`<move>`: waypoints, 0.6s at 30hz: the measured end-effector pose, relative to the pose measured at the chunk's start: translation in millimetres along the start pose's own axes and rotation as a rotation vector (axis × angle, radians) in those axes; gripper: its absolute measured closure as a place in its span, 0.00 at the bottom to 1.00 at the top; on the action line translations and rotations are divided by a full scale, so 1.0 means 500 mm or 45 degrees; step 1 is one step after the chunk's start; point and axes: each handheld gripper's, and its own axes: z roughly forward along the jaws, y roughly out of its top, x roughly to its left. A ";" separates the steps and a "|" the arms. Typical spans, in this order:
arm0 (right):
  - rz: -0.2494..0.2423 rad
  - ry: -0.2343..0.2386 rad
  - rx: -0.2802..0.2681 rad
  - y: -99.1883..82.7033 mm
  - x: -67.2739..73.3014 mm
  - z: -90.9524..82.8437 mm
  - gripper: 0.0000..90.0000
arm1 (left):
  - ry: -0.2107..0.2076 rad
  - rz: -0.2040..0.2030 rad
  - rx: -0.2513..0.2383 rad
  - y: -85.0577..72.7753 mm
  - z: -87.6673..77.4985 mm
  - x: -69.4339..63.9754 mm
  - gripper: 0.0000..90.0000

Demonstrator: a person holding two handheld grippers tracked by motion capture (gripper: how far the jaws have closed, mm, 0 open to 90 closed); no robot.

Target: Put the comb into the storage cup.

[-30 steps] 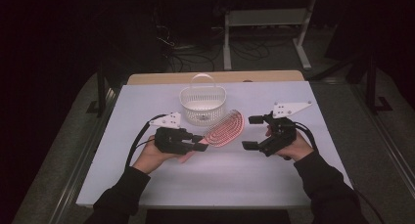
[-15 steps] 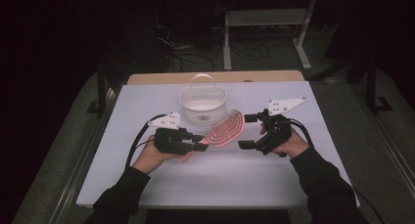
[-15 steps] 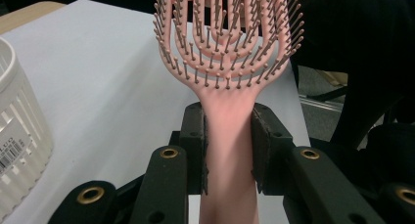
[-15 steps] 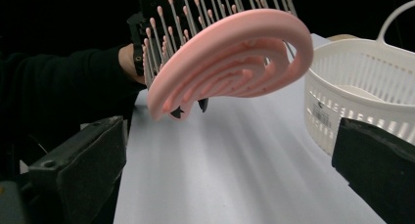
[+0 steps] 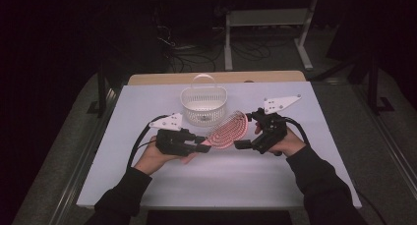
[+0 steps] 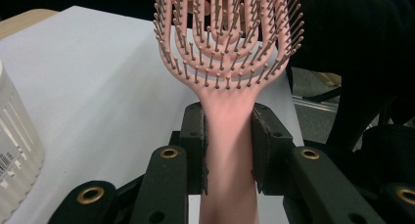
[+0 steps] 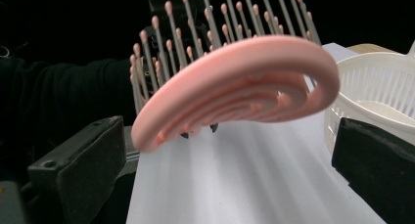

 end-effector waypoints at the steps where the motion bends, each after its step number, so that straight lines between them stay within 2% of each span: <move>1: 0.001 0.006 0.000 0.001 0.000 0.002 0.00 | 0.000 0.002 -0.001 0.000 0.000 0.000 0.79; 7: 0.008 0.026 0.005 0.001 -0.003 0.011 0.01 | -0.002 0.004 -0.008 0.001 -0.001 0.000 0.79; 18: 0.032 0.071 -0.036 0.002 -0.007 0.006 0.07 | -0.005 0.005 -0.006 0.001 0.002 -0.001 0.79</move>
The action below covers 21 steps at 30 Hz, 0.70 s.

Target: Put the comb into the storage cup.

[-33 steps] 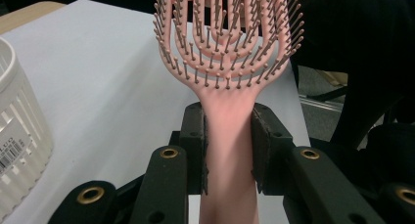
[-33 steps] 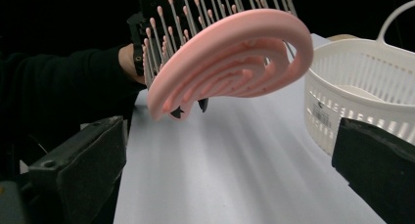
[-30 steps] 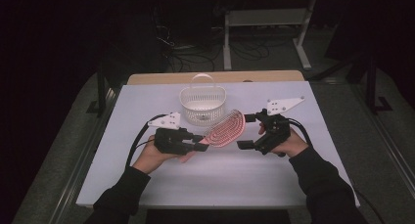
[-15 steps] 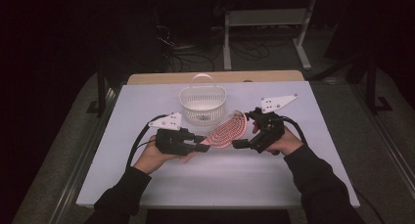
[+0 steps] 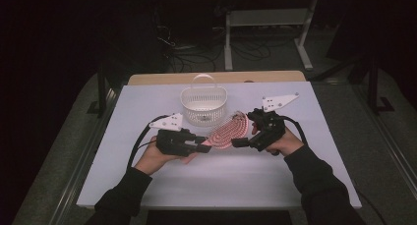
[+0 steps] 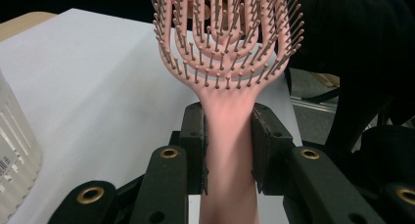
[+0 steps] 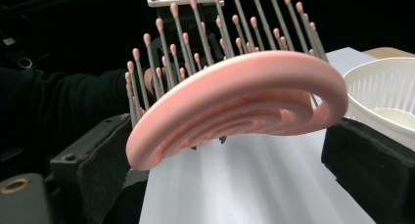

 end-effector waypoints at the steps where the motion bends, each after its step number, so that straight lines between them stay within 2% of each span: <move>1: 0.003 0.003 -0.002 0.000 0.000 0.000 0.08 | -0.001 0.001 0.000 0.000 0.000 0.000 0.79; 6: 0.006 0.015 -0.004 0.000 0.001 0.001 0.14 | 0.001 0.000 -0.003 0.000 0.000 0.000 0.79; 21: 0.018 0.014 -0.022 0.001 -0.001 -0.004 0.21 | 0.002 0.005 -0.009 -0.001 0.001 0.002 0.79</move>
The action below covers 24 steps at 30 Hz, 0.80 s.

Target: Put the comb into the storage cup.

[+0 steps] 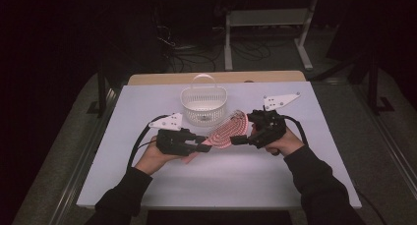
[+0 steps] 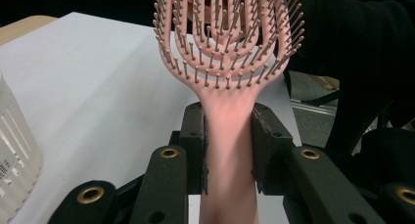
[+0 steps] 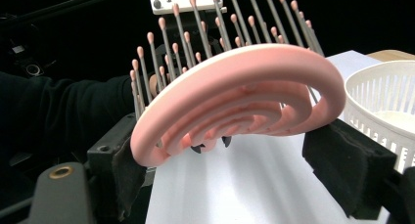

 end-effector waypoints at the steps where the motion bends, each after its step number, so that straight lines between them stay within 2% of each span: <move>1: 0.001 0.000 0.000 0.000 0.000 0.000 0.21 | 0.001 0.002 0.001 0.000 0.001 0.000 0.79; 13: -0.014 -0.007 -0.002 0.007 0.004 0.010 0.22 | 0.053 0.055 0.109 0.000 0.027 -0.008 0.79; 24: 0.001 0.018 -0.031 0.011 0.002 0.021 0.20 | 0.050 0.051 0.097 -0.003 0.035 -0.008 0.79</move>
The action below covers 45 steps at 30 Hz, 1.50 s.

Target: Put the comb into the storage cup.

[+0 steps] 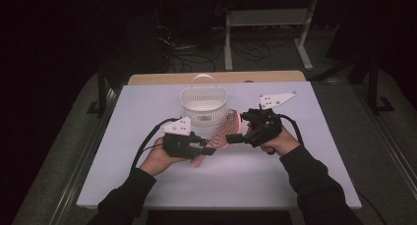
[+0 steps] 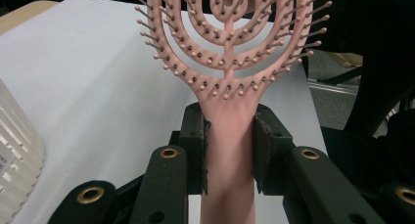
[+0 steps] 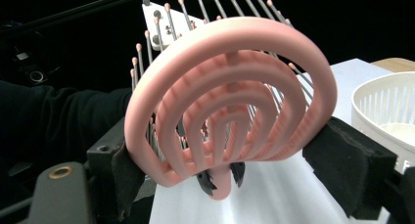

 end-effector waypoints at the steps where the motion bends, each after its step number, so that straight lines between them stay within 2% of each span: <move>1: 0.002 0.001 -0.001 0.000 0.000 0.001 0.20 | 0.000 0.000 0.000 0.000 0.000 0.000 0.79; 15: -0.009 0.018 -0.019 0.007 0.001 0.018 0.19 | -0.005 0.000 -0.002 0.000 0.009 -0.001 0.79; 22: -0.025 0.003 -0.026 0.009 0.003 0.021 0.20 | -0.001 0.004 -0.002 -0.002 0.010 0.000 0.79; 27: -0.036 -0.004 -0.021 0.012 0.007 0.024 0.20 | -0.014 -0.015 -0.023 -0.005 0.013 0.002 0.79; 31: -0.035 -0.004 -0.038 0.016 0.007 0.021 0.19 | -0.036 -0.034 -0.085 -0.008 0.002 0.008 0.79; 45: -0.044 -0.014 -0.023 0.014 0.009 0.017 0.20 | -0.070 -0.062 -0.121 -0.012 -0.005 0.014 0.79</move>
